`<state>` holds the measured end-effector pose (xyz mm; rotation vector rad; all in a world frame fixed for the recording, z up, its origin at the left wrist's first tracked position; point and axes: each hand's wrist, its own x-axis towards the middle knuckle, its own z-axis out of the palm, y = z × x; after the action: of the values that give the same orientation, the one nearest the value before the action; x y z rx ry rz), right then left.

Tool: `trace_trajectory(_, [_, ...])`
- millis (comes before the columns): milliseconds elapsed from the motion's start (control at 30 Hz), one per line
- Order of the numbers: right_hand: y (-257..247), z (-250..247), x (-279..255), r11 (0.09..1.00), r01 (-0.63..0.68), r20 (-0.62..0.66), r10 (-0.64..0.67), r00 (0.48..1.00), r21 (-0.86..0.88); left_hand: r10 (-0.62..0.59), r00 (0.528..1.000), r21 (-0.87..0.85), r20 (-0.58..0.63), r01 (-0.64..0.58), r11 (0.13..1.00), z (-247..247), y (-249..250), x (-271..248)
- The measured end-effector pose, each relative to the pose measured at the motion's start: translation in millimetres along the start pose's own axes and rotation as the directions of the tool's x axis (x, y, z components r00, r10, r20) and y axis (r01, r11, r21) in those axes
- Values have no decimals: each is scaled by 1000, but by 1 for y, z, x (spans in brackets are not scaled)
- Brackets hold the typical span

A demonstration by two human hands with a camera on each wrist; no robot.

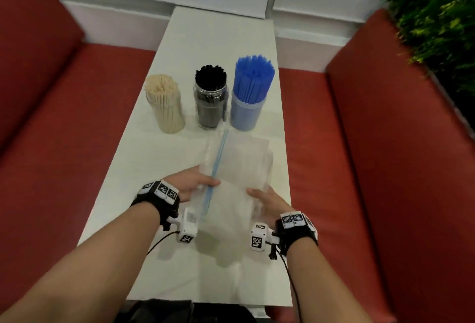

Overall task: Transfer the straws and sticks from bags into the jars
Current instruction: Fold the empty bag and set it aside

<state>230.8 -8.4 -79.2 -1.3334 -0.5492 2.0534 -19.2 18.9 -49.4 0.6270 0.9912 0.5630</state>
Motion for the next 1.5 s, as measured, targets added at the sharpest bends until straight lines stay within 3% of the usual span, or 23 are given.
trace_trajectory(100, [-16, 44, 13, 994, 89, 182, -77, 980, -60, 66, 997, 25, -33, -65, 998, -24, 25, -40])
trace_trajectory(233, [-23, 106, 34, 981, 170, 122, -157, 980, -98, 82, 981, -13, -177, -86, 996, -53, 38, -91])
trace_trajectory(333, [-23, 145, 43, 958, 187, 132, -161, 978, -219, 173, 884, 132, -434, -128, 983, -77, 38, -118])
trace_trajectory(400, [-24, 170, 46, 902, 247, 104, -224, 969, -353, 148, 894, -43, -423, -183, 982, -95, 36, -131])
trace_trajectory(467, [-27, 193, 50, 780, 366, 121, -356, 927, -509, 110, 937, -323, -332, -222, 920, -120, 32, -142])
trace_trajectory(533, [-31, 221, 49, 614, 476, 232, -436, 869, -629, 113, 979, -485, -171, -183, 855, -145, 30, -156])
trace_trajectory(633, [-28, 267, 53, 271, 597, 441, -464, 769, -755, 107, 991, -473, 76, -59, 879, -169, 33, -171])
trace_trajectory(733, [-21, 317, 53, -35, 570, 528, -428, 734, -821, 107, 994, -433, -8, -100, 896, -174, 46, -182])
trace_trajectory(800, [-14, 349, 50, -109, 568, 551, -446, 705, -816, 133, 984, -381, -119, -169, 909, -174, 53, -190])
trace_trajectory(867, [-7, 376, 46, -59, 587, 545, -454, 705, -808, 175, 960, -318, -220, -240, 917, -176, 55, -194])
trace_trajectory(967, [1, 402, 56, 23, 546, 495, -394, 775, -837, 209, 920, -283, -332, -308, 908, -195, 52, -203])
trace_trajectory(1033, [6, 416, 64, 66, 593, 560, -260, 787, -802, 174, 891, -246, -420, -296, 923, -213, 52, -214])
trace_trajectory(1133, [22, 429, 74, 203, 639, 646, -42, 762, -742, 93, 852, -215, -515, -233, 948, -252, 50, -224])
trace_trajectory(1267, [49, 448, 94, 451, 429, 524, 108, 845, -783, 75, 797, -251, -600, -276, 928, -295, 36, -232])
trace_trajectory(1333, [66, 462, 105, 380, 407, 459, 53, 887, -831, 61, 744, -258, -666, -307, 916, -317, 21, -233])
trace_trajectory(1433, [94, 480, 123, 218, 388, 403, 27, 915, -895, 31, 701, -280, -713, -325, 903, -342, -14, -232])
trace_trajectory(1500, [118, 485, 138, 237, 295, 327, 107, 939, -926, 15, 646, -295, -763, -370, 881, -356, -41, -229])
